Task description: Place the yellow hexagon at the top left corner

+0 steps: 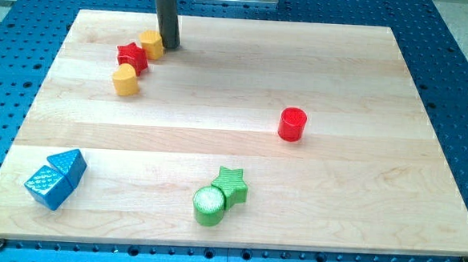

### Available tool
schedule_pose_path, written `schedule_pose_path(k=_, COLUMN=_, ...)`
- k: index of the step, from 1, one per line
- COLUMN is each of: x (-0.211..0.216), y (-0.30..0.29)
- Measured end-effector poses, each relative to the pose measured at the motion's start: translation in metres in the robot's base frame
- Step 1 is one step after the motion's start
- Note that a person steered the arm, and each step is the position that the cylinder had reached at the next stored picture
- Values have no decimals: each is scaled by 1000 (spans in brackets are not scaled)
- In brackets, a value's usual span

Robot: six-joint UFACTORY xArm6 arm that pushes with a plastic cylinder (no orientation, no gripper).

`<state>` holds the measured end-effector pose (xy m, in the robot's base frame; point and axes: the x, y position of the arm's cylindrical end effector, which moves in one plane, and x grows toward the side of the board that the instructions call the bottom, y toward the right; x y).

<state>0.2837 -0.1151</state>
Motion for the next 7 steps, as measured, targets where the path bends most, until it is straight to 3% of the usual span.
schedule_pose_path(k=2, x=47, y=-32)
schedule_pose_path(k=5, x=14, y=-23)
schedule_pose_path(k=7, x=-33, y=-92)
